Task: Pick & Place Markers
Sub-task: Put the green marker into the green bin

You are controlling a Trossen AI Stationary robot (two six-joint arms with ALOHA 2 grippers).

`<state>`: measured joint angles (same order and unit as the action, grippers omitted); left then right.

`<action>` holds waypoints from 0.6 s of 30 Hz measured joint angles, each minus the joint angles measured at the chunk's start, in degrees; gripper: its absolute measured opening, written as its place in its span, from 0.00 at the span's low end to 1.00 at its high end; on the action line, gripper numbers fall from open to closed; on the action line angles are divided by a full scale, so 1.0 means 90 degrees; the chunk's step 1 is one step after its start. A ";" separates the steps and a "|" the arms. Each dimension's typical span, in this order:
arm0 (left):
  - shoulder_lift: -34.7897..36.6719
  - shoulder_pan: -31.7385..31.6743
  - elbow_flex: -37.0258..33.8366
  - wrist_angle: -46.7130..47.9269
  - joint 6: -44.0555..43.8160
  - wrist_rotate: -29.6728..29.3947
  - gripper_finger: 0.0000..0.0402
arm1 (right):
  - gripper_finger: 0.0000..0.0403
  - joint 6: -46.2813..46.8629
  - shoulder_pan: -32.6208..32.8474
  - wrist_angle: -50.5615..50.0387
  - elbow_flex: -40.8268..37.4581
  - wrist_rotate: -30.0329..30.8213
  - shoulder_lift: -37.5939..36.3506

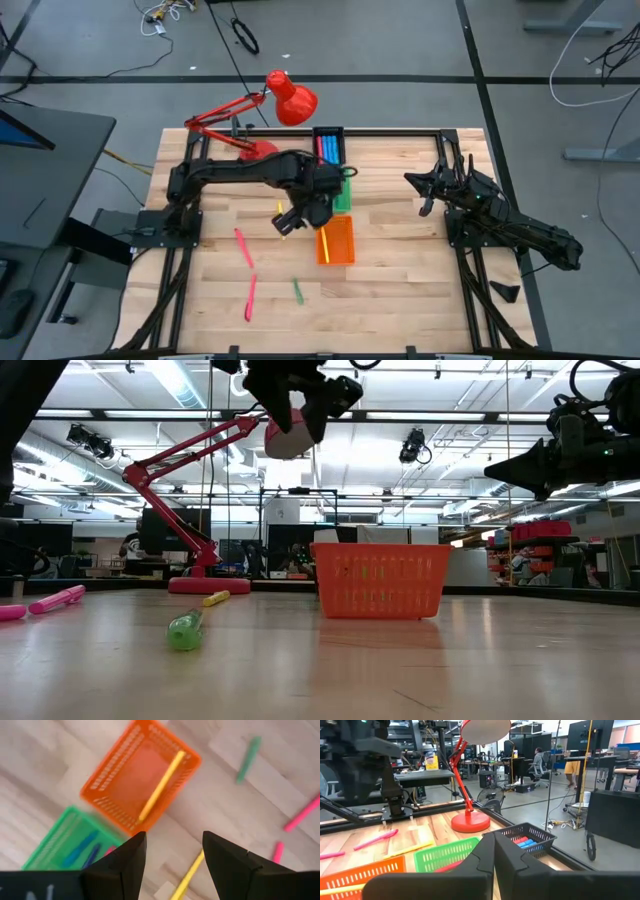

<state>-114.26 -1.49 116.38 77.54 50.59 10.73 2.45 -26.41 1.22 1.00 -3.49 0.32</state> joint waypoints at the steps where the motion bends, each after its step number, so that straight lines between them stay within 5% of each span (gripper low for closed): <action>1: 0.0000 0.0052 0.0000 0.0040 0.0134 0.0002 0.50 | 0.03 0.0001 -0.0002 0.0001 -0.0001 0.0000 0.0000; 18: -0.0007 0.1297 -0.0539 -0.0323 -0.0005 -0.0005 0.50 | 0.03 0.0001 -0.0001 -0.0001 -0.0001 0.0000 0.0001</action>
<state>-114.32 10.19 111.53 74.64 50.54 10.68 2.46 -26.43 1.21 0.99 -3.49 0.34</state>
